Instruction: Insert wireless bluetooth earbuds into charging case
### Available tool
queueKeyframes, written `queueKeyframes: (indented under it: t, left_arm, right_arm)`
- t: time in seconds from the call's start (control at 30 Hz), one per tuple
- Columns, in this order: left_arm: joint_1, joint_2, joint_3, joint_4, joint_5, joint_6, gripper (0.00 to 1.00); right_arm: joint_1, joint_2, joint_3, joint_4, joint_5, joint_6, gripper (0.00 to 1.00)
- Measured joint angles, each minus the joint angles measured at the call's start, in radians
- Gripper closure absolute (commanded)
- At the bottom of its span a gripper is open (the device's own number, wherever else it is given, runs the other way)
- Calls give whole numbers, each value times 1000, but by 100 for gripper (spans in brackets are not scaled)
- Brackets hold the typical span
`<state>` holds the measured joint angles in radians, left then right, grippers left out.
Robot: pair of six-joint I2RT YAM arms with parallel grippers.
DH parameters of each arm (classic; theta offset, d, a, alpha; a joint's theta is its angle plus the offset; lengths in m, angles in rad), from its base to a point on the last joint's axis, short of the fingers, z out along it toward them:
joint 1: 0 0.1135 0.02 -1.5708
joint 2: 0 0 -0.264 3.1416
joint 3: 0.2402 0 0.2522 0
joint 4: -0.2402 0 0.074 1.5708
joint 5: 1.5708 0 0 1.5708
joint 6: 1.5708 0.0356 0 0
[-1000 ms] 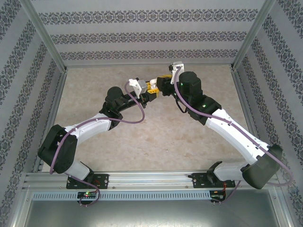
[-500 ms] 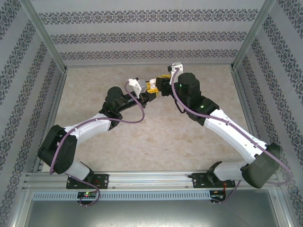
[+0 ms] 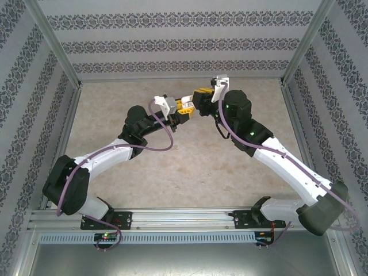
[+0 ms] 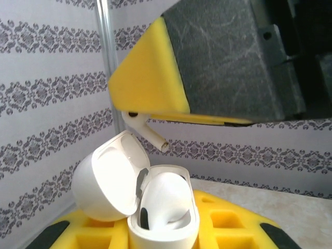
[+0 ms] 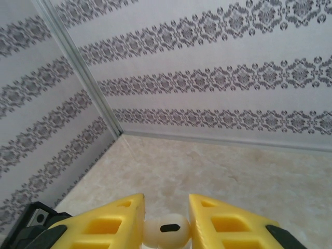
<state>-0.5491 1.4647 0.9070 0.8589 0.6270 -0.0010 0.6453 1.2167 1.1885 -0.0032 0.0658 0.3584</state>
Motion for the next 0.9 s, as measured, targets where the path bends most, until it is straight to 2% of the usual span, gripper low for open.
queueKeyframes:
  t: [0.37, 0.9]
  left_arm:
    - [-9, -60, -14, 0, 32, 0, 100]
    - [-14, -97, -28, 0, 35, 0, 100]
  right_arm:
    - [0, -98, -100, 137, -110, 1, 72]
    - [0, -87, -134, 266, -188, -6, 73]
